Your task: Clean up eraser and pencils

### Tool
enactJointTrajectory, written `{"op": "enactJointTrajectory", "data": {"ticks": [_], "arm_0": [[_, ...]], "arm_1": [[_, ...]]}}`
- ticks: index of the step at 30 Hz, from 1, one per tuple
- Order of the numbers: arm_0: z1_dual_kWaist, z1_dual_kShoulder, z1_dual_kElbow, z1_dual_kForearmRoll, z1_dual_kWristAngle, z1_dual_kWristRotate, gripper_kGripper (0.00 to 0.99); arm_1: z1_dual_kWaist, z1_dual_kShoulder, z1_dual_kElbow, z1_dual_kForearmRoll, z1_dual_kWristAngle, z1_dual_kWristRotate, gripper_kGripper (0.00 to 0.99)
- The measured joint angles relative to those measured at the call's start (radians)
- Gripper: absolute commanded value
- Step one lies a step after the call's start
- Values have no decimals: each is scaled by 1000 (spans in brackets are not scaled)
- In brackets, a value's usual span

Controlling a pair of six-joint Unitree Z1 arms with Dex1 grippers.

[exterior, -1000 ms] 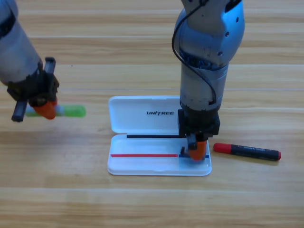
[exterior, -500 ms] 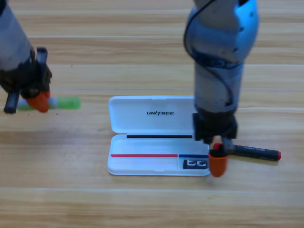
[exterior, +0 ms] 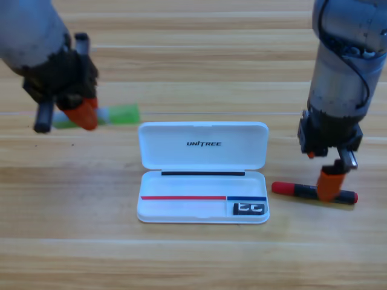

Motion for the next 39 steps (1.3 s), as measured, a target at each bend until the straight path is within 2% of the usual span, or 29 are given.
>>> {"op": "enactJointTrajectory", "data": {"ticks": [6, 11, 13, 20, 21, 28, 39], "arm_0": [[-61, 84, -1, -15, -10, -33, 0], [-89, 177, -5, -68, -22, -34, 0], [-93, 216, -6, -89, -26, -34, 0], [-103, 307, -21, -129, -28, -36, 0], [-107, 317, -27, -129, -28, -39, 0], [-139, 357, -71, -131, -28, -54, 0], [-157, 389, -89, -131, -28, -67, 0]], "arm_1": [[-76, 58, 11, -87, 0, -45, 811], [-93, 117, 16, -103, 0, -54, 808], [-97, 131, 17, -109, 0, -60, 758], [-100, 163, 17, -113, 21, -76, 727], [-100, 164, 17, -113, 24, -77, 684], [-100, 168, 17, -115, 30, -97, 5], [-100, 169, 19, -115, 30, -106, 0]]}}
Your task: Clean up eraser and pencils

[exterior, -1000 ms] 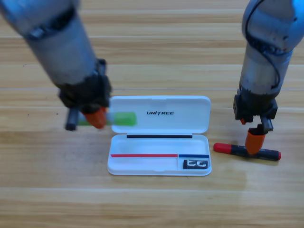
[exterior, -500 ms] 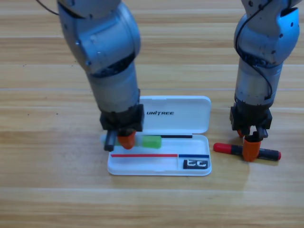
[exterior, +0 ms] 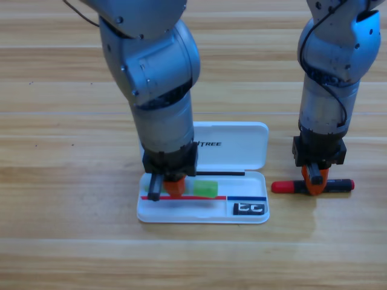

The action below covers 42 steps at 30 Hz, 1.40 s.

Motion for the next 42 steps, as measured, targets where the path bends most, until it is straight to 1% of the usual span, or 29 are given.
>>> {"op": "enactJointTrajectory", "data": {"ticks": [24, 25, 28, 29, 30, 31, 38, 42], "arm_0": [[-5, 20, -3, 0, -1, -21, 9], [-5, 20, -3, 0, -1, -23, 149], [-5, 20, -3, 0, -1, -27, 744], [-5, 20, -3, 0, -1, -27, 896], [-5, 20, -3, 0, -1, -27, 966], [-5, 20, -3, 0, -1, -27, 989], [-5, 20, -3, 0, -1, -31, 990], [-5, 20, -3, 1, -1, -33, 990]], "arm_1": [[0, -18, 37, 0, 3, 0, 0], [0, -19, 38, 0, 3, 0, 0], [0, -20, 40, 0, 3, 0, 0], [0, -20, 41, 0, 3, 0, 0], [0, -21, 42, 0, 3, 0, 0], [0, -21, 43, 0, 3, 0, 0], [0, -32, 59, 4, 3, 0, 0], [0, -81, 66, 54, 26, 0, 0]]}}
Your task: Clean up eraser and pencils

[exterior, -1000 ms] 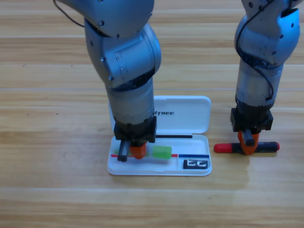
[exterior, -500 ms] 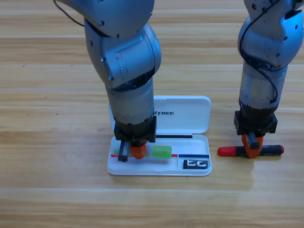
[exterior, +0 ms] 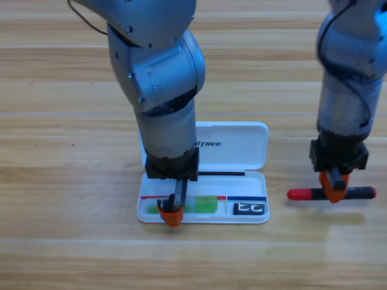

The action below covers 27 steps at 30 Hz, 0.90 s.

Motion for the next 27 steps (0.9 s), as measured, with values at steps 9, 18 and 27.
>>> {"op": "enactJointTrajectory", "data": {"ticks": [9, 18, 27], "arm_0": [[0, -140, 8, 87, 0, -28, 990], [201, -564, 18, 169, -72, 65, 990], [460, -661, 260, 27, -163, 149, 990]], "arm_1": [[55, -140, -106, 137, 42, 39, 0], [166, -26, -350, 168, 42, 104, 0], [212, 211, -618, 220, 42, 116, 0]]}}
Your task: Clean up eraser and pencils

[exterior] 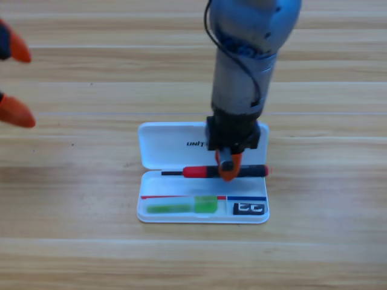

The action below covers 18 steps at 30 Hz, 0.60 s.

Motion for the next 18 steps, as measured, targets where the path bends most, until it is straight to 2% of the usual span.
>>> {"op": "enactJointTrajectory", "data": {"ticks": [6, 14, 15, 18], "arm_0": [[40, -13, 118, -55, -11, 7, 990], [47, -50, 174, -92, -19, 7, 990], [47, -50, 176, -92, -19, 7, 990], [47, -51, 177, -92, -19, 7, 990]], "arm_1": [[7, 67, -63, 3, -16, 0, 0], [8, 98, -83, 4, -36, 1, 0], [8, 98, -83, 4, -36, 3, 84], [8, 98, -84, 4, -38, 21, 673]]}}
